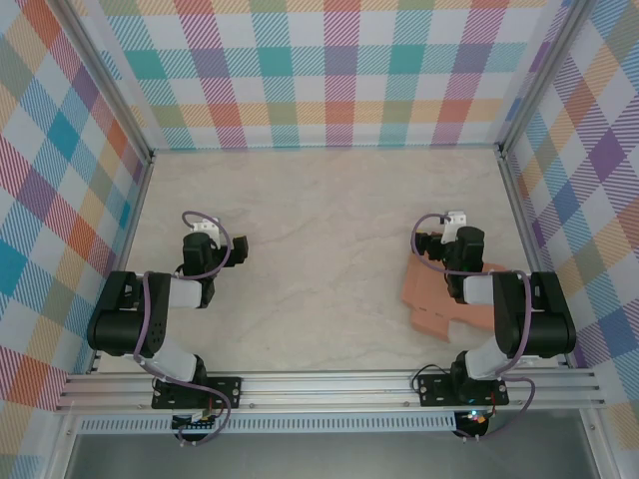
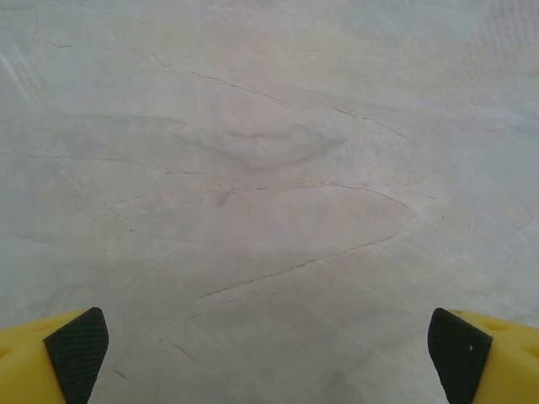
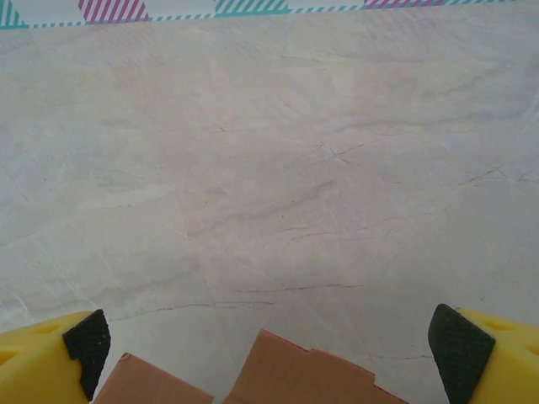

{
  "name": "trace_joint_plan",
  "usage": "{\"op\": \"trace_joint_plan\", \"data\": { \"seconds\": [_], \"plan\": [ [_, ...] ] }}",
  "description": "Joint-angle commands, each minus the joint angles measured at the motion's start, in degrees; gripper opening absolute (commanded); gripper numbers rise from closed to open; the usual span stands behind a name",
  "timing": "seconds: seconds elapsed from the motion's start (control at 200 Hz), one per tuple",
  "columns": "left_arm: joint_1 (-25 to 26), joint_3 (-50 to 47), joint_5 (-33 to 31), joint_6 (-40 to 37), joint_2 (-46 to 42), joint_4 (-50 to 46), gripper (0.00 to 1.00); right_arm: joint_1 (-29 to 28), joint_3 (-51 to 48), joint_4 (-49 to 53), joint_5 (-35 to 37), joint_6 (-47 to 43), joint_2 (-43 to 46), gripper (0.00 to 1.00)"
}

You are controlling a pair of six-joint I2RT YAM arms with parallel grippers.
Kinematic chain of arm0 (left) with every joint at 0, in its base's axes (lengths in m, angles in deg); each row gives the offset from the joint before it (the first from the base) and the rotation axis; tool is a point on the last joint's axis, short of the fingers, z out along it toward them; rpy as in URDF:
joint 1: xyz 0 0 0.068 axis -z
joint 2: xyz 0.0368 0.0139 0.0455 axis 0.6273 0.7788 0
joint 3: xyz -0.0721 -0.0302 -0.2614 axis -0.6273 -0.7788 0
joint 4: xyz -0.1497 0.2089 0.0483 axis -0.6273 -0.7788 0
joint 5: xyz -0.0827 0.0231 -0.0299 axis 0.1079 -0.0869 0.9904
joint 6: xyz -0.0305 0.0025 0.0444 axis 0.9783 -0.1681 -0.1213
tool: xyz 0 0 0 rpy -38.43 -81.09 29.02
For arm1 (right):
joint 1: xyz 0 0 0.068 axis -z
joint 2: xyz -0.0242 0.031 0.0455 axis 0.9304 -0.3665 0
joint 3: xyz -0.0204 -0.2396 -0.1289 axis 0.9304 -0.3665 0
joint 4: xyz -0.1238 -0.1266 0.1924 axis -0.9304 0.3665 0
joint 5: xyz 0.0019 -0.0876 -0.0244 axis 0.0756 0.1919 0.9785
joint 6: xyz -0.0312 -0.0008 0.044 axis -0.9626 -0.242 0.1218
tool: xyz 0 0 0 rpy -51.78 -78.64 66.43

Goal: Fold the paper box

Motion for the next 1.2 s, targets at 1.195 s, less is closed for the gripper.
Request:
{"op": "trace_joint_plan", "data": {
  "seconds": [1.195],
  "plan": [
    [0.17,4.13,-3.54,1.14,-10.32,-11.29,1.0,0.34,7.11,20.37,3.58,3.29,13.38,1.0]
  ]
}}
